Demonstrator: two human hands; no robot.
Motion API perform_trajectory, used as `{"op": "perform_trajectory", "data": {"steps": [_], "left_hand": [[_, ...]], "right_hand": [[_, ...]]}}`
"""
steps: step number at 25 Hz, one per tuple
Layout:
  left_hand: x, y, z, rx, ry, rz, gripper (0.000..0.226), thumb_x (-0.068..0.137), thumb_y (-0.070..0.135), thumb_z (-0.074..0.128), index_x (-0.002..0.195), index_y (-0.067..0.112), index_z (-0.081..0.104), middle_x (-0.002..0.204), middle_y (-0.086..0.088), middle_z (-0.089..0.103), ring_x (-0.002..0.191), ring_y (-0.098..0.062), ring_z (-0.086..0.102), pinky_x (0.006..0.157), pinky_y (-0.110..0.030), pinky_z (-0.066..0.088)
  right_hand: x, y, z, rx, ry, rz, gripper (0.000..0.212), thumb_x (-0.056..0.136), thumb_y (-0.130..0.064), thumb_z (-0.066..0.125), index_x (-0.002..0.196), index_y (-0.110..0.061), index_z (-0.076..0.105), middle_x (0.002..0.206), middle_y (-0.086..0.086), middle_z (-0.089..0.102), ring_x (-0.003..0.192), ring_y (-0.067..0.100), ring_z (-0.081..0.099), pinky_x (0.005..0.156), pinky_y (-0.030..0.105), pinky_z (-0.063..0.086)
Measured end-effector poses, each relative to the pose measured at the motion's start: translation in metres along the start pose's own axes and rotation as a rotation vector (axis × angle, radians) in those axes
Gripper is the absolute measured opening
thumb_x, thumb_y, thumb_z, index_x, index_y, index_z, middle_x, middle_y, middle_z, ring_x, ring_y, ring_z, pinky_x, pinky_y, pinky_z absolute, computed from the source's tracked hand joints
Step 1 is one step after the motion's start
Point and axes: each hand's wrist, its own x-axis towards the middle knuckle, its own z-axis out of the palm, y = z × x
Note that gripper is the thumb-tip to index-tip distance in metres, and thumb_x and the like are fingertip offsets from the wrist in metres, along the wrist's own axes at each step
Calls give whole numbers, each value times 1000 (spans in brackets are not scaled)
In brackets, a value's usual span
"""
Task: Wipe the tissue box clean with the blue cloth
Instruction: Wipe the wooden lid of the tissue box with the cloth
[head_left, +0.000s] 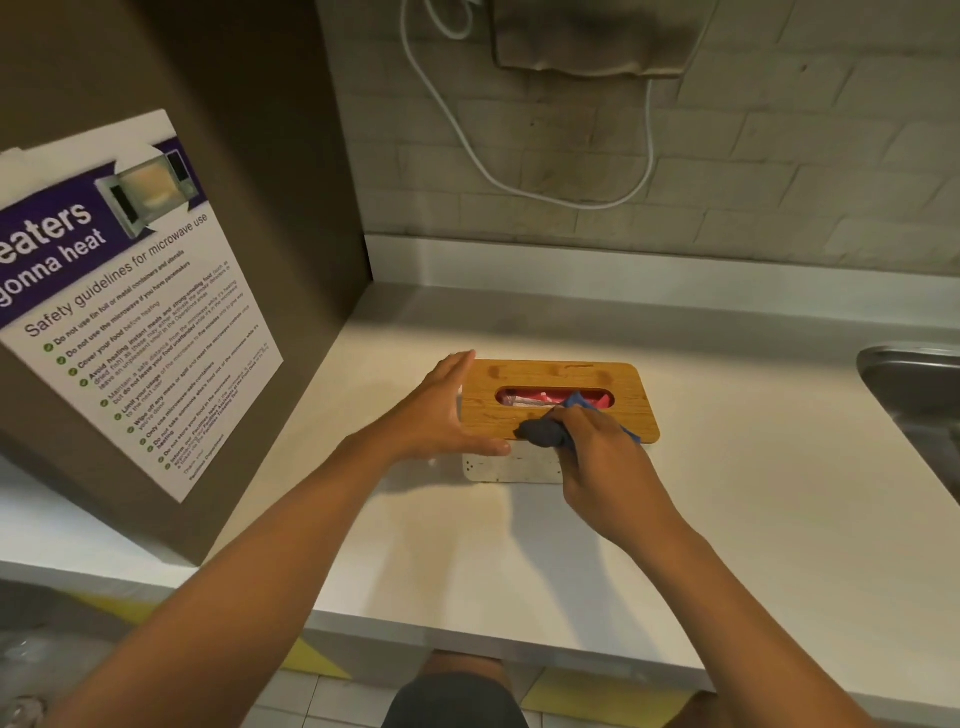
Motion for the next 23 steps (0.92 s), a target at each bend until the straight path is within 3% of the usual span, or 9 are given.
{"op": "perform_trajectory", "data": {"steps": [5, 9, 11, 16, 20, 23], "left_hand": [[-8, -3, 13, -112, 37, 0, 134, 67, 61, 87, 163, 30, -3, 169, 15, 1, 152, -16, 22, 114, -35, 34], [-4, -4, 23, -181, 105, 7, 130, 67, 60, 87, 163, 31, 4, 165, 20, 10, 146, -13, 31, 108, -32, 44], [-4, -8, 28, -250, 122, 1, 129, 68, 57, 88, 162, 34, 4, 163, 17, 15, 143, -13, 34, 103, -29, 45], [1, -8, 22, -268, 66, -10, 133, 65, 57, 90, 162, 35, 1, 160, 20, 15, 142, -14, 35, 109, -40, 47], [0, -2, 14, -261, 61, -6, 125, 65, 43, 95, 158, 33, 13, 153, 18, 22, 127, -8, 43, 93, -24, 52], [0, -2, 13, -256, 71, 18, 118, 67, 39, 95, 155, 33, 18, 151, 14, 26, 118, -3, 43, 82, -11, 43]], "right_hand": [[0, -3, -1, 13, -5, 12, 19, 89, -8, 58, 106, -16, 60, 103, 1, 64, 96, 17, 59, 67, 18, 42], [0, -4, 0, 39, -1, 28, 20, 89, -8, 58, 107, -17, 60, 104, 0, 64, 95, 16, 57, 63, 9, 32], [0, -5, 0, 37, 0, 33, 20, 89, -9, 58, 107, -18, 59, 103, 0, 64, 94, 16, 58, 64, 14, 35], [-1, -6, 4, 33, 5, 38, 22, 87, -8, 61, 107, -16, 60, 102, 1, 65, 95, 17, 60, 69, 18, 39], [-1, -12, 7, 11, -27, 4, 22, 89, -10, 57, 110, -19, 59, 105, -2, 63, 98, 15, 57, 70, 17, 37], [-7, -4, -4, 7, -47, 14, 18, 90, -11, 55, 105, -21, 57, 101, -3, 62, 91, 16, 56, 61, 23, 43]]}}
